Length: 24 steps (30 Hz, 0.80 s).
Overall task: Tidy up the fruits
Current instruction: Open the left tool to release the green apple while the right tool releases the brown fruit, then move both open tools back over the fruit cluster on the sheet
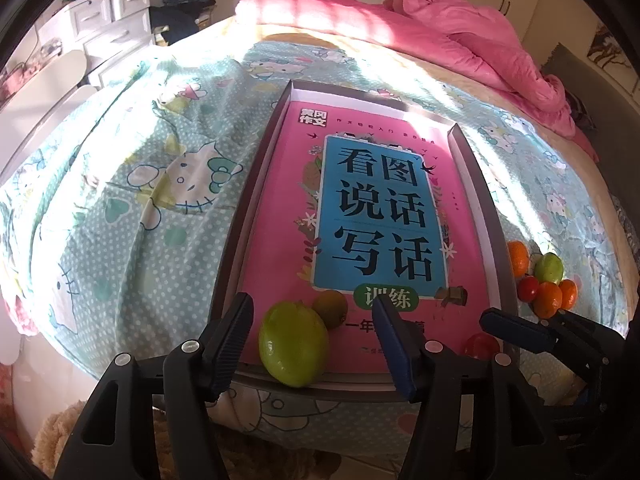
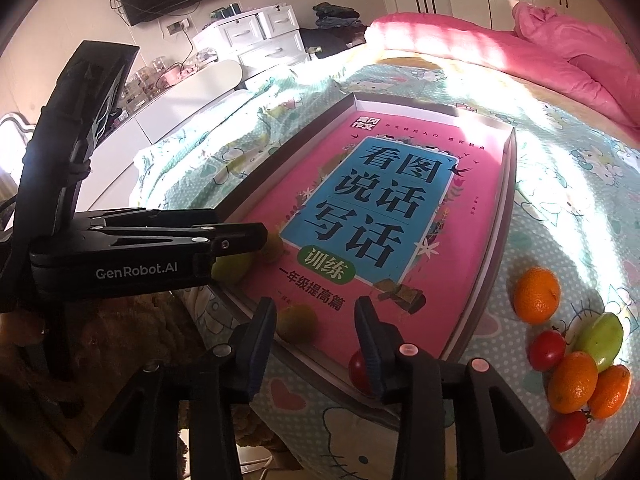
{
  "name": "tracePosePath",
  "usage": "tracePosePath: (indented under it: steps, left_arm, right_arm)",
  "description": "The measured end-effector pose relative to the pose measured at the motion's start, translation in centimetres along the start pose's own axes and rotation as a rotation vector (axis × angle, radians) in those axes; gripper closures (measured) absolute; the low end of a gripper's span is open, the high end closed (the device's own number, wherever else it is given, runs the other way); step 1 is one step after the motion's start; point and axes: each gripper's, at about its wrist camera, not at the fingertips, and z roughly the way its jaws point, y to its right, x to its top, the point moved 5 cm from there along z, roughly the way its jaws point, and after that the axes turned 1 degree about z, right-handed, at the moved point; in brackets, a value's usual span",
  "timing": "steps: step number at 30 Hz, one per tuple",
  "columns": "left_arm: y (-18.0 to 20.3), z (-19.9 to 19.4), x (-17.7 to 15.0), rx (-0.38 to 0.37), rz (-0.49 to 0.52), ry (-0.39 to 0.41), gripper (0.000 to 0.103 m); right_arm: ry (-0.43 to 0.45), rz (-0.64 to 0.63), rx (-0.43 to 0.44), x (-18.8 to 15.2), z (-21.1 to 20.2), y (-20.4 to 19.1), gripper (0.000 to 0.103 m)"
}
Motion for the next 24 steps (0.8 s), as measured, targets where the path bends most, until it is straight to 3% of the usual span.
tracePosePath:
  steps: [2,4,24]
  left_arm:
    - [0.3,-0.2,0.0,0.002,0.005,0.004,0.038]
    - [0.7,-0.4,0.0,-0.001,0.014,0.012,0.028]
    - [6.9,-3.3,0.8,-0.062,0.127,0.08,0.026]
  right_arm:
    - [0.009,0.008,-0.005,0.0,-0.3,0.3,0.059]
    - [0.018,0.019,-0.005,0.1,-0.7,0.6,0.058]
    - [0.188,0.101,-0.087,0.5,-7.8,4.4,0.043]
